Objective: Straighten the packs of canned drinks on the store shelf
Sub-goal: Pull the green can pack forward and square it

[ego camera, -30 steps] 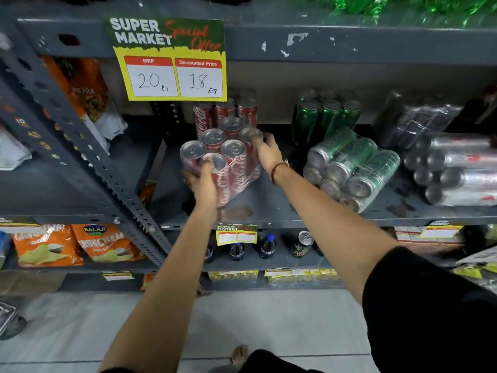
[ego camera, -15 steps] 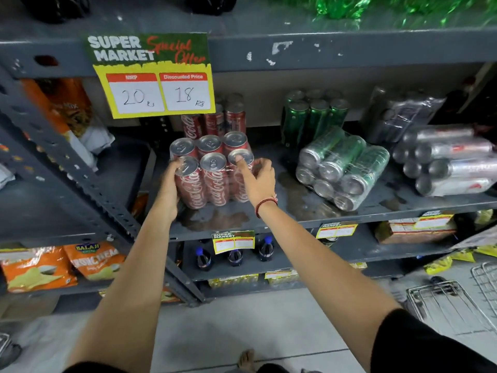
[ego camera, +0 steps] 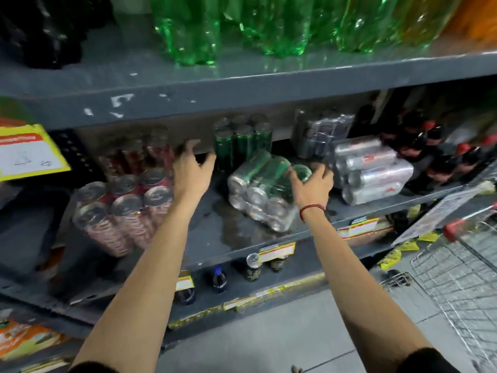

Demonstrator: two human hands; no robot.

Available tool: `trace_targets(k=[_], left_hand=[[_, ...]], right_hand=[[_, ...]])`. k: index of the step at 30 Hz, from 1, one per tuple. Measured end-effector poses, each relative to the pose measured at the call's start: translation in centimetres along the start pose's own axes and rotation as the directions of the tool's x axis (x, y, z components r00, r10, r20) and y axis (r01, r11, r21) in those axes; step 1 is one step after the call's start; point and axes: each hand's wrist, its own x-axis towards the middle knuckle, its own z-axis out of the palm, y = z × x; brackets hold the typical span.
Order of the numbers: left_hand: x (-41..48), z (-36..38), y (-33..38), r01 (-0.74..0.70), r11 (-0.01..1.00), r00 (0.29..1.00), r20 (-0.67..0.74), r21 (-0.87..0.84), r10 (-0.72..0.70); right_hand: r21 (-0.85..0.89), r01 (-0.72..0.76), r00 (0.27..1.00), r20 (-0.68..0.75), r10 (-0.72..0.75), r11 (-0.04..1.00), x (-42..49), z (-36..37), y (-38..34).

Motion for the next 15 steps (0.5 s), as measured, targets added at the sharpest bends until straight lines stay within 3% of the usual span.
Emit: trace_targets(k=[2, 5, 8, 11, 15], left_hand=[[0.7, 3.2, 0.9, 0.001, 0.999, 0.985, 0.170, 0.052, -0.010], [1.5, 6.9, 1.4, 0.065, 0.977, 0.911, 0.387, 0.203, -0.141], [2.1, 9.1, 1.1, 0.193, 0.939, 0.802, 0.505, 0.284, -0.318], [2.7, 9.8, 0.4, 0.284, 0.923, 0.747, 0.543, 0.260, -0.383], [2.3, 9.7, -0.6, 0.293, 0.939, 0.797, 0.496, 0.183, -0.345]], right_hand=[[-0.046, -0.194, 0.960, 0.195, 0.199, 0.980, 0.9, -1.1, 1.3], [0.025, -0.463, 0.786, 0.475, 0.397, 0.886, 1.9, -0.6, 2.6], [0.128, -0.627, 0.630, 0.663, 0.404, 0.768, 4.6, 3.0, 6.9], [0.185, -0.659, 0.611, 0.697, 0.375, 0.729, 2.6, 0.4, 4.2], [0.224, -0.603, 0.646, 0.700, 0.304, 0.766, 3.4, 0.4, 4.5]])
